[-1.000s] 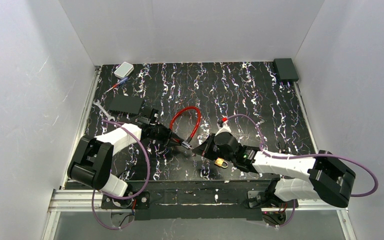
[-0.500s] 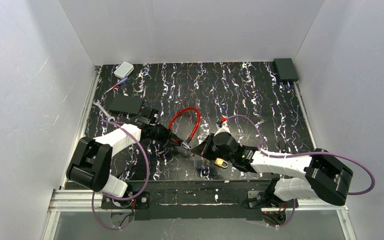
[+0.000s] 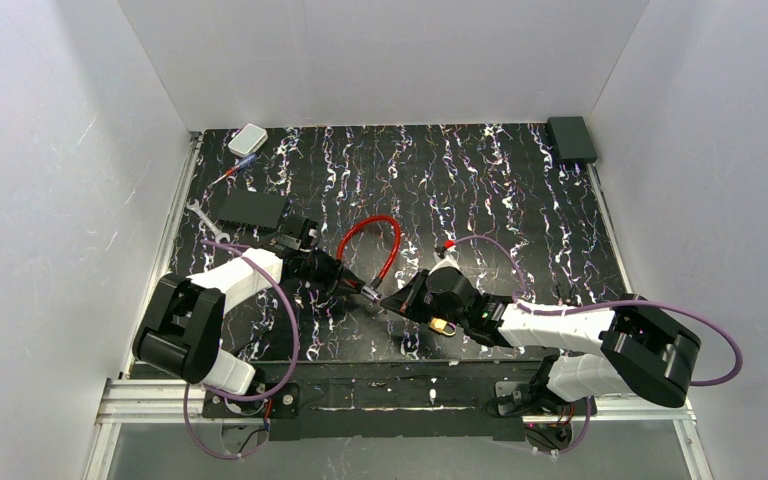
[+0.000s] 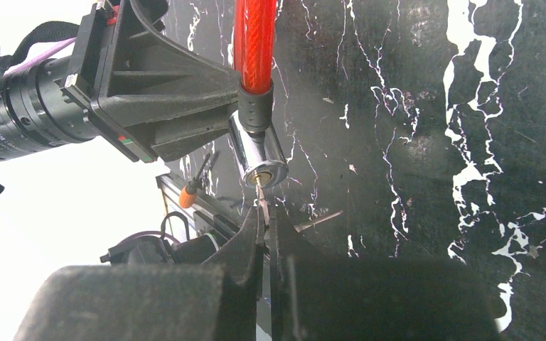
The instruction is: Unlock with the key
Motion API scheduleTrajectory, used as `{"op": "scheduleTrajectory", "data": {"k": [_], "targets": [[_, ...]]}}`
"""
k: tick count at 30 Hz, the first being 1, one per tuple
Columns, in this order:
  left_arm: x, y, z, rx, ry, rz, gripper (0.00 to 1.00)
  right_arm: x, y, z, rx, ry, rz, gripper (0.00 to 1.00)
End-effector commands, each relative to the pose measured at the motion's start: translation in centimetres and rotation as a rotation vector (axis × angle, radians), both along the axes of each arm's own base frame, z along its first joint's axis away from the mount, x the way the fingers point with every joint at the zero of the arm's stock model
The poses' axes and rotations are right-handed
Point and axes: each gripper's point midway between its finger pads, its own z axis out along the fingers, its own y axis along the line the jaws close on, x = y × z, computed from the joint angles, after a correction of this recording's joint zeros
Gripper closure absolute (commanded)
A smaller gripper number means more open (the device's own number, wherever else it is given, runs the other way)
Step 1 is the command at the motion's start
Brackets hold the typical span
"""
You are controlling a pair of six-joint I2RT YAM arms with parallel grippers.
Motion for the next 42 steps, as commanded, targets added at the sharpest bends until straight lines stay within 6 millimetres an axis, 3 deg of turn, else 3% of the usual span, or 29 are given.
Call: {"op": "scheduleTrajectory", "data": {"k": [1, 7, 20, 33, 42], "targets": [[-0.9, -1.1, 2.0, -0.09, -0.01, -0.038, 1.0, 0.8, 0.0, 1.0, 0.007, -0.057, -0.018, 0.99], [-0.9, -1.2, 2.0, -0.1, -0.034, -0.039, 1.0, 1.5, -0.2, 1.5, -0.092, -0.133, 0.016, 0.99], [-0.3, -1.8, 3.0, -0.137, -0.135, -0.041, 1.0, 1.7, 0.2, 1.4, -0.091, -0.138, 0.017, 0.99], [-1.1, -2.4, 2.2, -0.133, -0.063, -0.043, 1.0, 2.3, -0.2, 0.2, -0.128, -0.072, -0.054, 0.99], [-1.2, -2.9, 3.0, -0.15, -0.073, -0.047, 1.0, 3.1, 0.8, 1.4, -0.136, -0.143, -0.023, 0.99]]}}
